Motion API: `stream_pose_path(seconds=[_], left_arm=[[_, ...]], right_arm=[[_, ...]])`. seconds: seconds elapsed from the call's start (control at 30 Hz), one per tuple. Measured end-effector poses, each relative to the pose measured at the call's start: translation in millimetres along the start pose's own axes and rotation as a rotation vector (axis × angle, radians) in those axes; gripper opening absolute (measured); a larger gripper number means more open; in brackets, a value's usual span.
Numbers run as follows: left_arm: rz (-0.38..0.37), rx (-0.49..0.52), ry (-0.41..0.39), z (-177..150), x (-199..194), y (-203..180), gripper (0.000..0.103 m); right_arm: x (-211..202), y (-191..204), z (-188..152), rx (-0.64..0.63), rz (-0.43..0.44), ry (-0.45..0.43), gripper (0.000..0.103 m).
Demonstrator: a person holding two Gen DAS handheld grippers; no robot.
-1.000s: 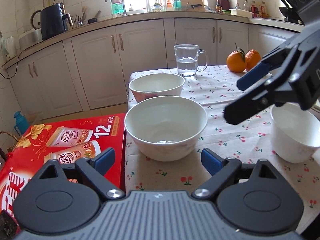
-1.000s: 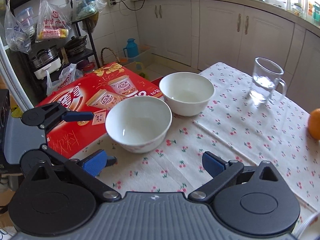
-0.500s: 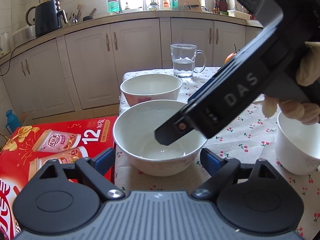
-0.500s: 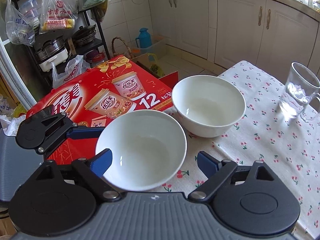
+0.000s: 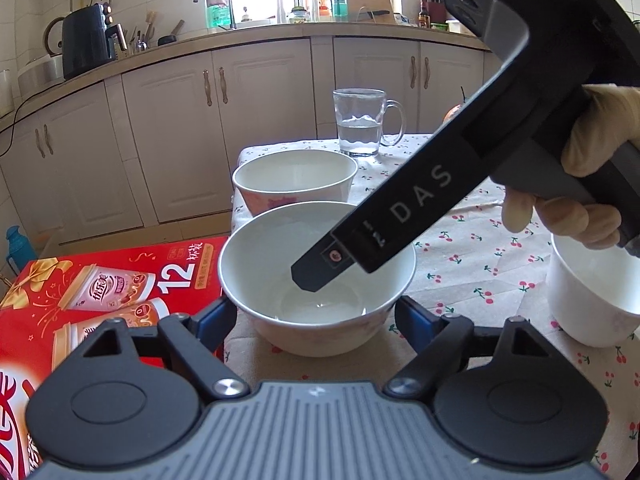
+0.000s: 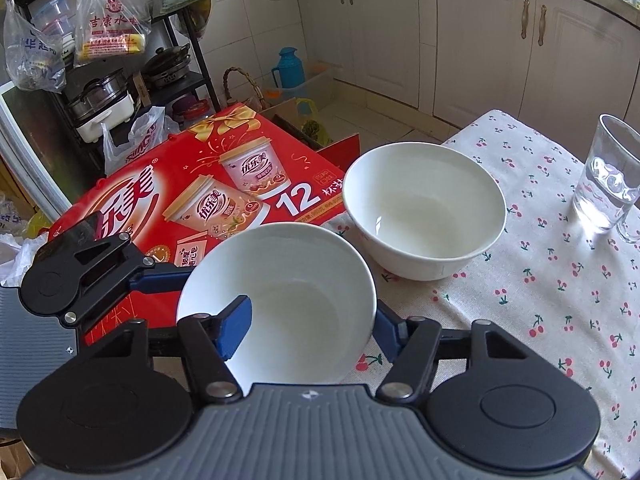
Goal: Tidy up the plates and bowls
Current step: 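Move the right gripper to the next white bowl and grasp its rim, then lift the pink-decal bowl and carry it over the first white bowl, right gripper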
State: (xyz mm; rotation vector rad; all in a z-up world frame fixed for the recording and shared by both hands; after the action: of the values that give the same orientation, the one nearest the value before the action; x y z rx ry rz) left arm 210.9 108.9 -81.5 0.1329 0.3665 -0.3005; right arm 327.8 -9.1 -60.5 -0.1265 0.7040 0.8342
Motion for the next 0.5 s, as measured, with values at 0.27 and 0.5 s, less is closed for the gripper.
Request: stream_pose_path(seconds=[0.27, 0.5], left_arm=[[0.005, 0.011, 0.019, 3, -1, -3, 0.086], [-0.011, 0.013, 0.028, 5, -10, -9, 0.086]], right_arm=[[-3, 0, -2, 0.014, 0.011, -0.006, 0.070], [-14, 4, -5, 0.014, 0.015, -0.012, 0.070]])
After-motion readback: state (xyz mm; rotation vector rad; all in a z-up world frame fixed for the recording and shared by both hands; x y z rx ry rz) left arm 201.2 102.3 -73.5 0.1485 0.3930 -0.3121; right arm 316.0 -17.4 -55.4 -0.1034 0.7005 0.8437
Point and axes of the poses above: each gripper's, at about its wrist camera, not at the fingertips, and x roughly the way its jaws point, y to its left, z to its top, the point moved 2 cm from there along x, roughly the way its jaws point, and after that the axes turned 12 degrees about -y, right-handed, at the moved point
